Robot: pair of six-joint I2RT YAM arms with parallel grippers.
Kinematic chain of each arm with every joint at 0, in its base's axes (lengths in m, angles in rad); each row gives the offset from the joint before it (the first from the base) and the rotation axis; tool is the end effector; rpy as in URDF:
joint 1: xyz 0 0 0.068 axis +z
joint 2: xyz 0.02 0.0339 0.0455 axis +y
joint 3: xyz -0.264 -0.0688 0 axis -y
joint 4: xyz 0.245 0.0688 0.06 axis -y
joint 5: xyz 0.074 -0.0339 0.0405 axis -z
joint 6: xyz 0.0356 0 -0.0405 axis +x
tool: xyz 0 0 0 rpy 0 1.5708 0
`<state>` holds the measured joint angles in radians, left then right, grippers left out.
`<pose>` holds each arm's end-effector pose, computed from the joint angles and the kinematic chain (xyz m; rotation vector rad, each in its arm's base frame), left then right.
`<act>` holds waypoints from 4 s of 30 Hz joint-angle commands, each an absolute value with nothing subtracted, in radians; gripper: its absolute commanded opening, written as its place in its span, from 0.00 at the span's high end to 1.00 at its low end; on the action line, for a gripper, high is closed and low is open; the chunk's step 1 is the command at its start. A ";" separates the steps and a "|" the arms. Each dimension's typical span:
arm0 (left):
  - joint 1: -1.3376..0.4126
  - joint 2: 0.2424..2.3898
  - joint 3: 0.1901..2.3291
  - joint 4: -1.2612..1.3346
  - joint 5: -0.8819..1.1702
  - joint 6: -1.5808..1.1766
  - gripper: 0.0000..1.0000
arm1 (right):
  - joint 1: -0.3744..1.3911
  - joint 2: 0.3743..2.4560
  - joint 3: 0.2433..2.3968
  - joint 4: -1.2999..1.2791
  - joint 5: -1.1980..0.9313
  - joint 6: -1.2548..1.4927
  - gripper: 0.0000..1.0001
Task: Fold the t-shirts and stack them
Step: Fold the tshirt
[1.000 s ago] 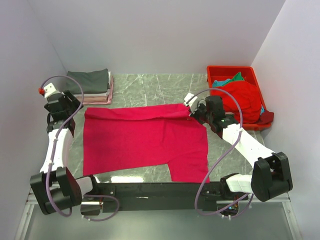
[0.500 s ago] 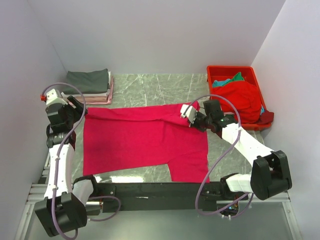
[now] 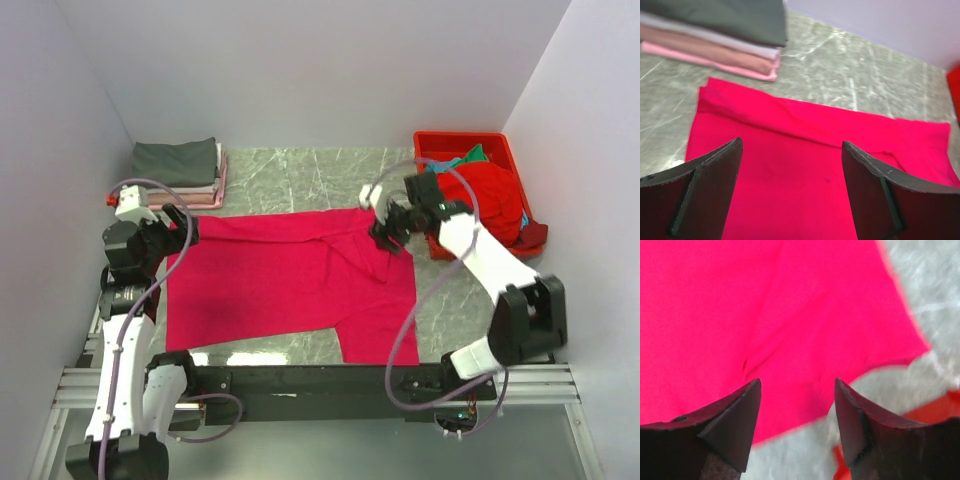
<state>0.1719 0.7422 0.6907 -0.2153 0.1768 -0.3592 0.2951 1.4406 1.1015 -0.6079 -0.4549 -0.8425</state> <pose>0.1768 0.0243 0.3105 -0.3626 1.8073 -0.2936 0.2812 0.1018 0.2643 -1.4476 1.9310 0.3266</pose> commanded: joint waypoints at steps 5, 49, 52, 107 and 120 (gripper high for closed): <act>0.121 0.693 0.690 -0.218 0.182 -0.314 0.15 | 0.291 1.845 1.411 -0.698 -0.557 -0.471 0.43; 0.117 0.701 0.689 -0.204 0.212 -0.321 0.15 | 0.328 2.114 1.651 -0.792 -0.597 -0.376 0.62; 0.118 0.703 0.689 -0.204 0.212 -0.321 0.15 | 0.340 2.102 1.644 -0.796 -0.600 -0.382 0.62; 0.281 1.142 0.690 0.044 0.314 -0.675 0.25 | 0.132 1.957 1.683 -0.652 -0.571 -0.394 0.45; 0.282 1.643 0.978 0.069 0.227 -0.664 0.71 | 0.127 1.951 1.615 -0.617 -0.664 -0.402 0.45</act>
